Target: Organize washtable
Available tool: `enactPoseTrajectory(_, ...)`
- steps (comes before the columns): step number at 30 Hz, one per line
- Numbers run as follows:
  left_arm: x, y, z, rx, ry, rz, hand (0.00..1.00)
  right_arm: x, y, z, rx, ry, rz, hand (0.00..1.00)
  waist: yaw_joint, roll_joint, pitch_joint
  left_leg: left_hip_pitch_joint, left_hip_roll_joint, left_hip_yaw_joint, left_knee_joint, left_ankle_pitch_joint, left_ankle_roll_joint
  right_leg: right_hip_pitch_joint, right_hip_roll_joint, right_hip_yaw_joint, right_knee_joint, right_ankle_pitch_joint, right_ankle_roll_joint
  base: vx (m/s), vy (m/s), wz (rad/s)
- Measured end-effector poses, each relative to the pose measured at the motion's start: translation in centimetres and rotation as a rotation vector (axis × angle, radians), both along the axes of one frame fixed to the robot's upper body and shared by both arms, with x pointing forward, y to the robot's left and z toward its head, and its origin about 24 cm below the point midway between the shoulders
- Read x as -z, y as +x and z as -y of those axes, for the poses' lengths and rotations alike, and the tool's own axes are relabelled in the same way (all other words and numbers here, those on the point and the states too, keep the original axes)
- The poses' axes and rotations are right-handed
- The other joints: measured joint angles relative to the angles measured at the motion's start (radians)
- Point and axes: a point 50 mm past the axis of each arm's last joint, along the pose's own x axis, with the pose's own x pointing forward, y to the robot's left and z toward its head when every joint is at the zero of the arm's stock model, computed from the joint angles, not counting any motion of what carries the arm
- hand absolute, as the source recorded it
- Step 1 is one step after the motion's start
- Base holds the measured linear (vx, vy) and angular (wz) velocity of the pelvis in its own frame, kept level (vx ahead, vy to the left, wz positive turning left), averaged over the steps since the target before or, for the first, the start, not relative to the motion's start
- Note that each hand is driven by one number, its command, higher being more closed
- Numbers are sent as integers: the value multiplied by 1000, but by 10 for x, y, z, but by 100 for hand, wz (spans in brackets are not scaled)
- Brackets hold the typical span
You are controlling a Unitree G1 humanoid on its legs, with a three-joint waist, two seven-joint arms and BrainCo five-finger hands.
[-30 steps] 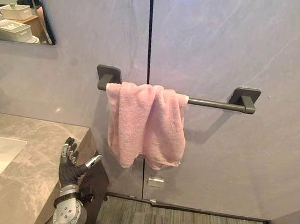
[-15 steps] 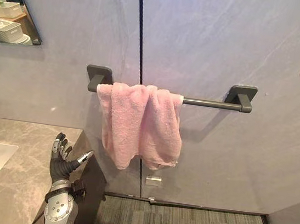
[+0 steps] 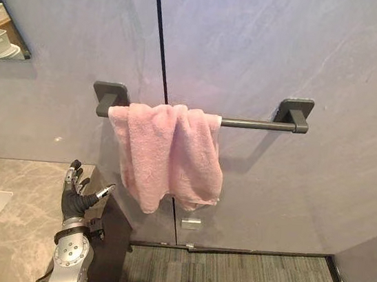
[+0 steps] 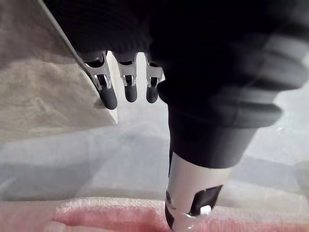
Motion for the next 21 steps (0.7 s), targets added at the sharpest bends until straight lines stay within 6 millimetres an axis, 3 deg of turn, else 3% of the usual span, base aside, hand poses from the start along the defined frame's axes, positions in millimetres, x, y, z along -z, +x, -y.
enactPoseTrajectory(4, -2, 9, 5, 52, 9, 3, 0, 0, 0, 2, -2, -4, -3, 0, -3, -1, 0, 0, -3, 0, 0, -4, 1, -1, -2, 6, -5, 2, 2, 0, -11, -5)
enactPoseTrajectory(7, 8, 8, 9, 72, -1, -44, 0, 0, 0, 4, -4, -9, -4, 0, -3, 0, -1, -1, -7, -1, 0, -5, 2, -1, -6, 8, -10, 3, 4, 0, 0, 0)
enactPoseTrajectory(21, 17, 8, 30, 199, -9, -113, 0, 0, 0, 4, -15, -13, -10, 0, -7, -10, -4, -15, -17, 1, 0, -4, 4, -19, -14, 24, -20, 25, 11, -27, -10, -3)
